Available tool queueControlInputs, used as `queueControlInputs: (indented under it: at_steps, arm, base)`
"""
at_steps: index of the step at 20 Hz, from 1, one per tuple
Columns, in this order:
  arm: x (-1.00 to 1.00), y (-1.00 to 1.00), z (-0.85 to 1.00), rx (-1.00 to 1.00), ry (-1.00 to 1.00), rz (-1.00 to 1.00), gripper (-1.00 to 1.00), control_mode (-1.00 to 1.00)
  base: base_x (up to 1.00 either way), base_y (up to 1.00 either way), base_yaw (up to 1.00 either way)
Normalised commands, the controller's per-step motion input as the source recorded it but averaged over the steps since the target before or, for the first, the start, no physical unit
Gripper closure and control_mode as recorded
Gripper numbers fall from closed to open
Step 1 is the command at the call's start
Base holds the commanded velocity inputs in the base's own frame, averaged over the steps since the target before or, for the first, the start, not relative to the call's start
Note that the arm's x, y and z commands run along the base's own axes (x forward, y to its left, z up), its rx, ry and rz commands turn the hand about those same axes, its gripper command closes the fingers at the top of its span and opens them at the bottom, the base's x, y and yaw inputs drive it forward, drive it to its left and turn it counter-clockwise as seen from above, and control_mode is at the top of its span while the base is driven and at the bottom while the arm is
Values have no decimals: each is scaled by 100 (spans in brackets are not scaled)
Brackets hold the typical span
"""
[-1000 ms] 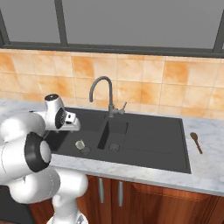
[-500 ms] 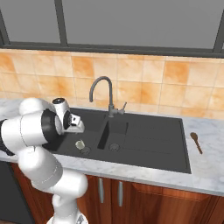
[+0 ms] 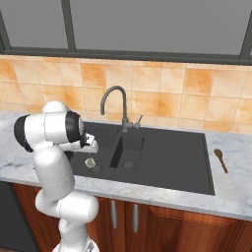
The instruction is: Turn on the sink faucet. Then move the garlic from the counter to the sink. Turn off the sink. Move the vegetable from the sink to the pot next to the stove. Finally move the pot to the front center burner.
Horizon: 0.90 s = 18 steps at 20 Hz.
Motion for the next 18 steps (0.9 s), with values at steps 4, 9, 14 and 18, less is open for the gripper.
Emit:
queueControlInputs:
  at_steps: [4, 9, 14, 18]
  arm:
    - [27, 6, -39, 0, 0, -5, -100, -100]
    - [15, 4, -32, 0, -2, -5, -100, -100]
    - [12, 3, -30, 0, -2, -5, -100, -100]
    - [11, 1, -24, 0, -3, -5, -100, -100]
  base:
    - [0, 0, 0]
    - [0, 0, 0]
    - [0, 0, 0]
    - [0, 0, 0]
